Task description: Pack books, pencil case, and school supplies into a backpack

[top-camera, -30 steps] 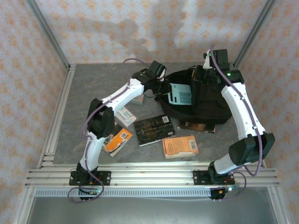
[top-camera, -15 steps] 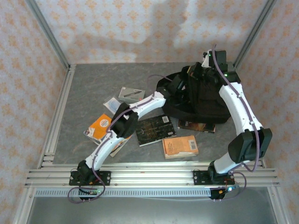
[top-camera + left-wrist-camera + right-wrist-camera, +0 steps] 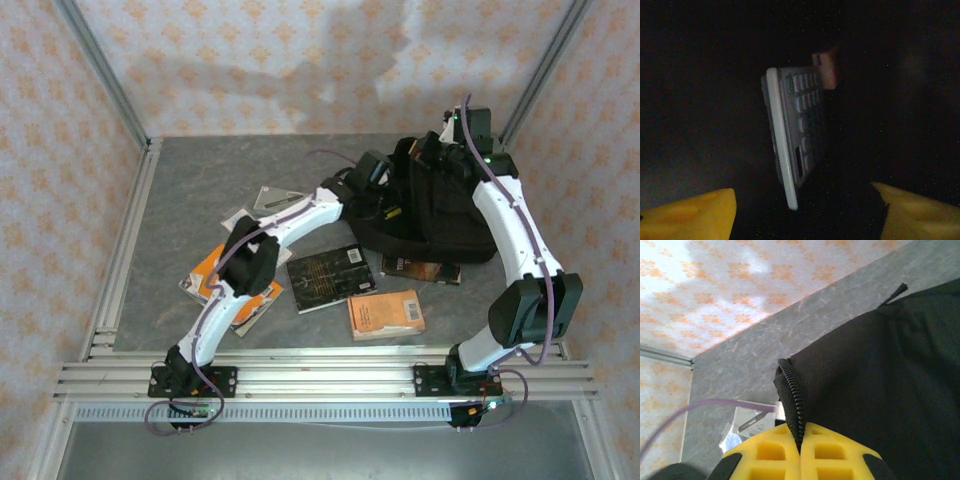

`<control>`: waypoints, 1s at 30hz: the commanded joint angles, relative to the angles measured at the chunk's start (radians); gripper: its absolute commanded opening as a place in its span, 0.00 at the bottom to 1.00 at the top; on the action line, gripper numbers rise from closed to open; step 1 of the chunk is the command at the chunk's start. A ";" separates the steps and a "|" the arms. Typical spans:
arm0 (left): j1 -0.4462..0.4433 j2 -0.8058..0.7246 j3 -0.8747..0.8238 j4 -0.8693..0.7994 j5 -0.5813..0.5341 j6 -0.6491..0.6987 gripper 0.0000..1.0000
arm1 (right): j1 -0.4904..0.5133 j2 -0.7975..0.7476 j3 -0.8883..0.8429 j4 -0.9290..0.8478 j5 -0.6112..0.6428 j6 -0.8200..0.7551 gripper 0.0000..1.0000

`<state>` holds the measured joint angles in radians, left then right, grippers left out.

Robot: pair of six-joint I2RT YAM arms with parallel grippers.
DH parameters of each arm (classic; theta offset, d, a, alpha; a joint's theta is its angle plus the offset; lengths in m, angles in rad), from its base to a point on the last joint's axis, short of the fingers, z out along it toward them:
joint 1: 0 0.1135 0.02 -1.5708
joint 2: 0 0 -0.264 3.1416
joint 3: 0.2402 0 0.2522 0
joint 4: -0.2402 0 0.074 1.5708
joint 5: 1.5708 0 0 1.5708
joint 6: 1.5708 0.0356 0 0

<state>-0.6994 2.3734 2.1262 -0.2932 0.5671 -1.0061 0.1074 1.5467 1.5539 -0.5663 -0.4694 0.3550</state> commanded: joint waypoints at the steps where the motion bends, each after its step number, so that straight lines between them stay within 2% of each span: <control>1: 0.034 -0.158 -0.091 -0.061 -0.031 0.116 0.69 | -0.009 -0.030 -0.031 -0.036 0.099 -0.031 0.00; 9: 0.117 -0.389 -0.335 -0.222 -0.165 0.260 0.68 | -0.013 -0.042 -0.068 -0.043 0.177 -0.035 0.00; 14: 0.217 -0.525 -0.501 -0.254 -0.304 0.145 0.70 | -0.012 -0.034 -0.078 -0.051 0.200 -0.012 0.00; 16: 0.248 -0.555 -0.544 -0.269 -0.384 0.099 0.72 | -0.011 -0.030 -0.077 -0.058 0.215 0.004 0.00; 17: 0.258 -0.563 -0.546 -0.309 -0.444 0.069 0.78 | -0.011 -0.029 -0.078 -0.060 0.218 0.013 0.00; 20: 0.278 -0.558 -0.522 -0.400 -0.562 -0.001 0.98 | -0.007 -0.028 -0.086 -0.062 0.224 0.019 0.00; 23: 0.306 -0.521 -0.493 -0.441 -0.598 -0.071 1.00 | 0.001 -0.027 -0.100 -0.061 0.225 0.022 0.00; 30: 0.372 -0.330 -0.359 -0.570 -0.545 -0.252 1.00 | 0.021 -0.028 -0.115 -0.055 0.245 0.035 0.00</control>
<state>-0.3508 1.9594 1.7142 -0.7452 0.0605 -1.1366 0.1162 1.5414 1.4536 -0.5983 -0.2642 0.3737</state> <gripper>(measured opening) 0.999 0.042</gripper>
